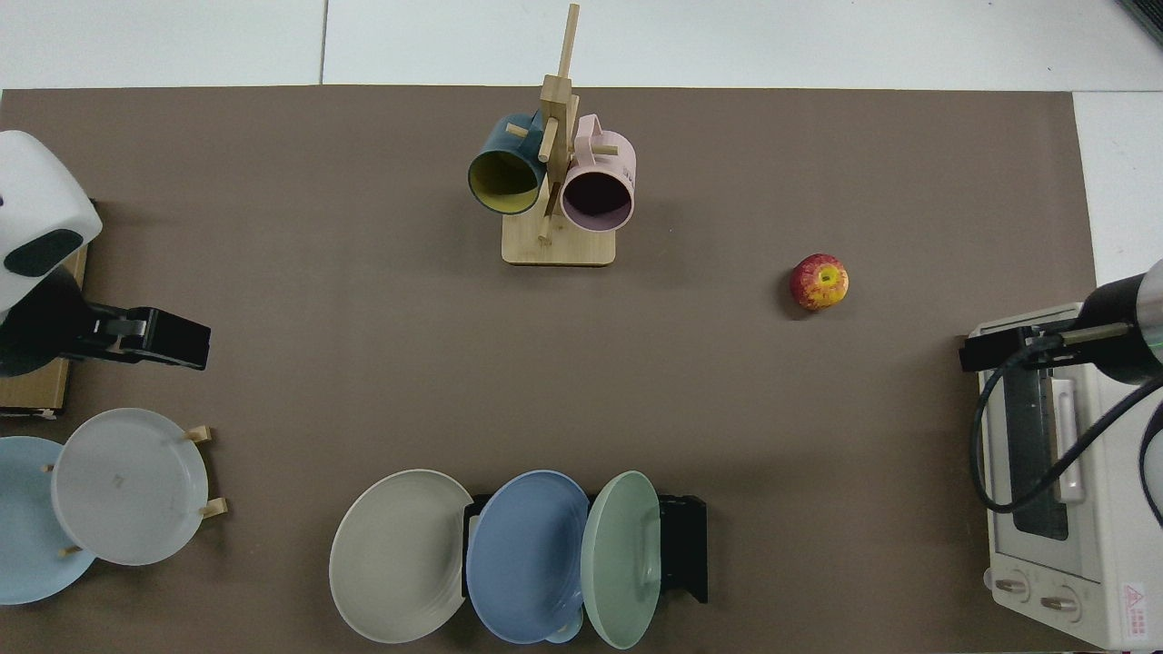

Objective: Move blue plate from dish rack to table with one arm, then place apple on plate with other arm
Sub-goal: 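Move the left gripper forward toward the dish rack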

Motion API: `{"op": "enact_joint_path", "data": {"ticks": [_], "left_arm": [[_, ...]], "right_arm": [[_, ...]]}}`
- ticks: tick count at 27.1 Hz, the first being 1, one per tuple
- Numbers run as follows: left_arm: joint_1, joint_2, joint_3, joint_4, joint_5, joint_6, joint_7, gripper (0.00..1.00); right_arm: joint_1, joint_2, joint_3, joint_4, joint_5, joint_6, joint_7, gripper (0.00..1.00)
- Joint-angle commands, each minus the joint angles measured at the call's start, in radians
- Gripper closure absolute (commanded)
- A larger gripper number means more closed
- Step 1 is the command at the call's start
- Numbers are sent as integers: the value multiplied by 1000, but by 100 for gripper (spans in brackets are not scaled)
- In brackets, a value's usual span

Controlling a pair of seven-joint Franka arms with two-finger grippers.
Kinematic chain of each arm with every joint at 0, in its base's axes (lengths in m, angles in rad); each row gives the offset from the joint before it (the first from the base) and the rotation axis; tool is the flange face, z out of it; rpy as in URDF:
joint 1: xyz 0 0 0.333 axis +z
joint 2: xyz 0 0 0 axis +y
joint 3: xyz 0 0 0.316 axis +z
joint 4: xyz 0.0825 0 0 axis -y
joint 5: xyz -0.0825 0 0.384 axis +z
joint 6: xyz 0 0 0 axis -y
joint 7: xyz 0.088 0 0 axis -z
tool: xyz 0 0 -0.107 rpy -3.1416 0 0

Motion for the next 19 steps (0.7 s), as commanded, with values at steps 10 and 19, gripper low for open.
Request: {"op": "enact_joint_path", "data": {"ticks": [10,19], "left_arm": [[8,-32,2,-33,-10,-9,8,0],[2,-38,-12,-27,-8,-8,-7,0]], "right_arm": [[-13,-11,10,-12,5,1,17,0],[-13,-11,10,-12,5,1,17,0]]}}
